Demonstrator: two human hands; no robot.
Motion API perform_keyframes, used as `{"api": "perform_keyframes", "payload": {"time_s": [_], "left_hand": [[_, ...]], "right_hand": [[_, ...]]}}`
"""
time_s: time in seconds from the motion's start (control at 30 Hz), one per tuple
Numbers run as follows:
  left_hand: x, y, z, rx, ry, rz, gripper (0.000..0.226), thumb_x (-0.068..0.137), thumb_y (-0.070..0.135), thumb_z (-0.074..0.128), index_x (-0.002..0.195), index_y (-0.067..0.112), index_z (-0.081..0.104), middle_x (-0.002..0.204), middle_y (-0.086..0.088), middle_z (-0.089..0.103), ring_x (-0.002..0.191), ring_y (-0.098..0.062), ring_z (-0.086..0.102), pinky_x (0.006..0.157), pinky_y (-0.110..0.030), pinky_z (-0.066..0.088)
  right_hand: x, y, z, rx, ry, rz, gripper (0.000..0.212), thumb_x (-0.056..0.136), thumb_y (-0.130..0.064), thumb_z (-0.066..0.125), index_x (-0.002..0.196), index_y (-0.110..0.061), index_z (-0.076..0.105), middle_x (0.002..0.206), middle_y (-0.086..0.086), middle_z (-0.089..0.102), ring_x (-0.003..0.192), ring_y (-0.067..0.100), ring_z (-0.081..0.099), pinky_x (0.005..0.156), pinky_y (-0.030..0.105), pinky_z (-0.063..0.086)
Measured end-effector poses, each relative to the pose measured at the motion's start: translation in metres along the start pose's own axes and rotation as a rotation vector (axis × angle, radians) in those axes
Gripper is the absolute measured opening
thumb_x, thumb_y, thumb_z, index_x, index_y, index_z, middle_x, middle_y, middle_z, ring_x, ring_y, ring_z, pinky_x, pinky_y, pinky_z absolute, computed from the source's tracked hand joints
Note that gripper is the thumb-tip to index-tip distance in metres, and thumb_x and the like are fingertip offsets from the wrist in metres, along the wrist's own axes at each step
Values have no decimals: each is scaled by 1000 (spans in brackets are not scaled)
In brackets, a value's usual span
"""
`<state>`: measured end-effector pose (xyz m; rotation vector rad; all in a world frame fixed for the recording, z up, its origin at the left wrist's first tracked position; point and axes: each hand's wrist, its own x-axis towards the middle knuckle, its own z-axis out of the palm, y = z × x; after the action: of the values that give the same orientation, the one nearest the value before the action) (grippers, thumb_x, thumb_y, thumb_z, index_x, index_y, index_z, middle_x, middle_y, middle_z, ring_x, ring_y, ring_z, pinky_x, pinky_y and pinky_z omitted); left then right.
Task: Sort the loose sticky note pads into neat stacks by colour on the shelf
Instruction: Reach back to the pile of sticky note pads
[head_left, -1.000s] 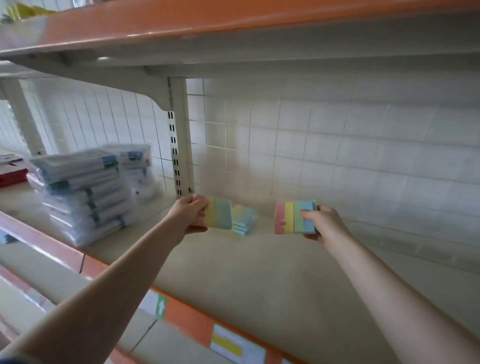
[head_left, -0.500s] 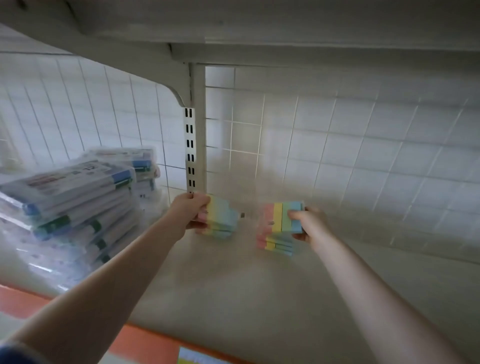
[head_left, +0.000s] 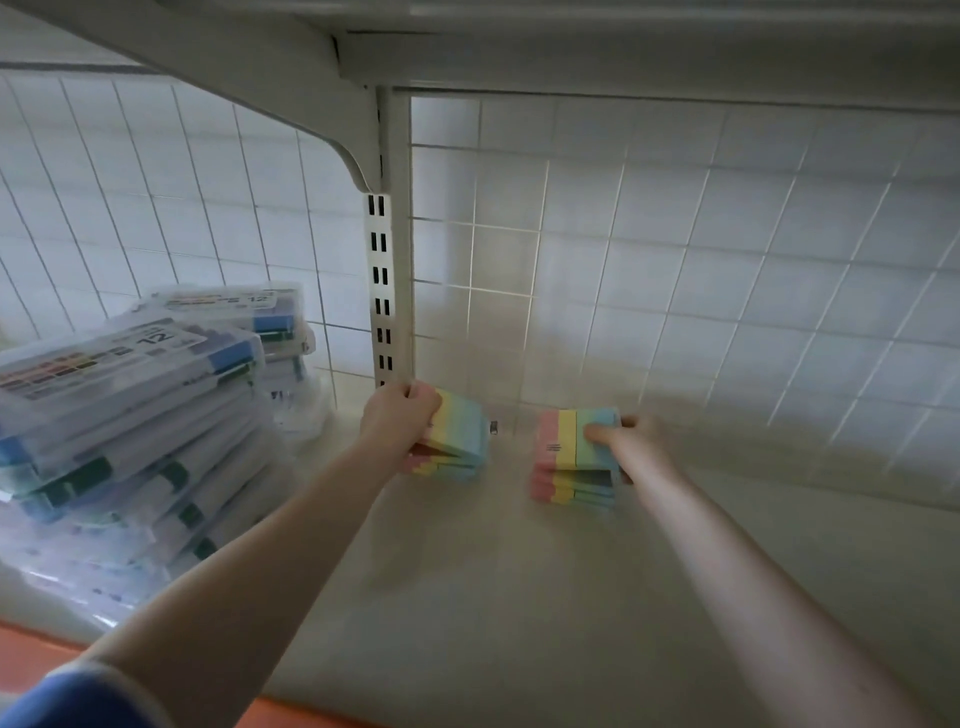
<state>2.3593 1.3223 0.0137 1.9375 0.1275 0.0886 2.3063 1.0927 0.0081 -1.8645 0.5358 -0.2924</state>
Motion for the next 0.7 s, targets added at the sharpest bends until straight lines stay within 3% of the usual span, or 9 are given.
{"api": "perform_keyframes", "payload": {"time_s": [0.1,0.23,0.33,0.47,0.57,0.63,0.7], "left_hand": [[4,-5,3,93,43,39,26,94,30,45,108,11,55,98,-8,56,69,-11,51,32,-14,35],[7,-10,10,127,79,35,27,95,32,44,111,12,52,91,-3,53,70,-12,52,43,-21,41],[11,-17,15,205,110,35,34,95,35,43,115,9,53,99,-7,55,76,-17,55,47,-22,42],[17,-28,20,243,139,-29,38,92,39,47,116,10,53,104,-7,54,91,-25,57,78,-39,54],[18,-28,23,255,135,-48,41,93,38,45,123,10,49,114,-10,52,100,-27,52,86,-40,49],[18,-27,24,272,141,-60,43,94,37,43,126,9,48,118,-12,51,105,-29,50,89,-42,47],[18,-26,25,291,143,-73,43,95,38,41,126,10,48,121,-13,51,108,-31,49,93,-44,45]], "right_hand": [[0,5,-1,-65,-12,-11,22,78,-22,72,66,-17,55,69,3,58,54,17,47,50,27,31],[-3,14,1,-77,6,49,30,77,-24,75,64,-13,50,67,6,59,67,27,60,66,40,51],[-3,15,0,-97,2,40,32,78,-24,74,65,-14,47,68,8,60,68,30,62,72,46,55],[-3,16,1,-130,15,7,32,79,-24,72,66,-14,44,71,9,58,65,27,59,69,45,54],[-4,16,3,-196,37,-18,28,80,-28,71,83,-5,55,80,14,59,71,28,58,70,41,52],[-2,18,3,-216,58,-15,40,81,-31,70,101,2,58,90,20,65,76,30,61,71,40,51],[0,22,5,-248,59,-15,40,80,-37,68,103,-5,59,93,16,65,77,27,61,70,38,51]]}}
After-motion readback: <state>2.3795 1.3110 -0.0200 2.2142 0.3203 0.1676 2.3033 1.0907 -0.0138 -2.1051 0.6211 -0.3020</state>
